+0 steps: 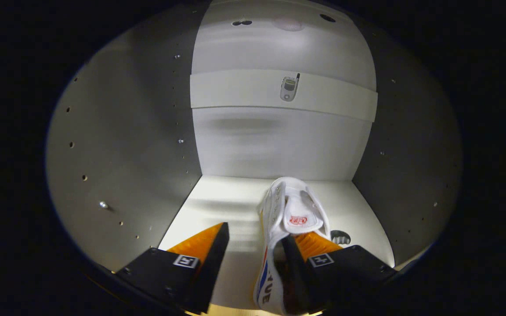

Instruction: Open the shoe cabinet door, grab the shoes and put them into the shoe cabinet, then close the shoe cabinet door.

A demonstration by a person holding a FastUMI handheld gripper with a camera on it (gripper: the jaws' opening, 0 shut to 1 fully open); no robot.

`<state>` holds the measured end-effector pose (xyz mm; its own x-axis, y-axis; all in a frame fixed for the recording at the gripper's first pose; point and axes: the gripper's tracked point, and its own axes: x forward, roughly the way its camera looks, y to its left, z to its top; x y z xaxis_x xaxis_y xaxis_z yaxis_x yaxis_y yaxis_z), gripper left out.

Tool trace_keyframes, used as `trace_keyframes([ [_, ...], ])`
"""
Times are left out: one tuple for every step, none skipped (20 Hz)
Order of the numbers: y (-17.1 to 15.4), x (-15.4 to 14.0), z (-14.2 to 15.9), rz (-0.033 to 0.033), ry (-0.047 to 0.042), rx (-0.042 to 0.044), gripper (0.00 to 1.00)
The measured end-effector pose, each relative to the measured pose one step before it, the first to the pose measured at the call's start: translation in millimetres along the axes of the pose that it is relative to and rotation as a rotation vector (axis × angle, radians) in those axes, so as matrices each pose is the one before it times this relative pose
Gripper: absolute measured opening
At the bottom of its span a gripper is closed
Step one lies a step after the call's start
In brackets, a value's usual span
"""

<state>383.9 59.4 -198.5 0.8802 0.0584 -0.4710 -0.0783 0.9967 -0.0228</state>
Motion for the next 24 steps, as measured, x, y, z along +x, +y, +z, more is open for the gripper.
trace_keyframes([
  [0.78, -7.39, -0.34, 0.00206, -0.00461, -0.00903, 0.83],
  [0.57, -8.55, 1.45, 0.00212, -0.00822, -0.00438, 0.84],
  [2.0, -7.77, 1.04, 0.00336, -0.01384, -0.00022, 0.87],
  [0.2, -8.18, 1.7, 0.00052, -0.01461, 0.00546, 0.89],
  [-1.45, -9.43, 2.51, -0.001, -0.01515, 0.0024, 0.94],
  [-1.74, -9.02, 4.62, -0.00446, -0.0283, 0.00532, 0.97],
  [-3.14, -10.25, 6.27, -0.00553, -0.03075, 0.00427, 0.99],
  [-2.46, -10.12, 3.42, -0.00222, -0.02333, 0.0055, 0.99],
  [-3.46, -11.92, 3.79, -0.00721, -0.01916, 0.01079, 0.98],
  [-3.25, -12.62, 4.34, -0.00582, -0.01975, 0.01285, 0.99],
  [-3.43, -14.21, 5.58, -0.00438, -0.02554, 0.01218, 0.99],
  [-3.66, -14.77, 7.09, -0.00898, -0.037, 0.01088, 0.98],
  [-3.63, -16.29, 7.31, -0.00448, -0.03077, 0.00111, 0.99],
  [-6.39, -16.79, 4.51, -0.01431, -0.02955, -0.0055, 0.98],
  [-5.71, -17.42, 5.03, -0.01047, -0.02935, -0.00834, 0.98],
  [-4.61, -17.53, 4.85, -0.01155, -0.02876, -0.0019, 0.98],
  [-5.55, -19.41, 4.87, -0.01127, -0.02907, 0.00031, 0.98],
  [-6.58, -18.84, 6.23, -0.01456, -0.02981, 0.0054, 0.98],
  [-4.93, -18.46, 6.16, -0.00716, -0.02426, 0.00151, 0.98],
  [-7.28, -18.13, 3.69, -0.01299, -0.0133, 0.00287, 0.98],
  [-5.81, -18.17, 4.57, -0.00621, -0.01037, 0.00019, 0.98],
  [-6.86, -16.68, 3.61, -0.01157, -0.00871, 0.00744, 0.98],
  [-4.19, -17.7, 2.62, -0.00334, -0.00399, 0.01448, 0.98],
  [-2.84, -15.88, 1.04, 0.00181, -0.00144, 0.00735, 0.98],
])
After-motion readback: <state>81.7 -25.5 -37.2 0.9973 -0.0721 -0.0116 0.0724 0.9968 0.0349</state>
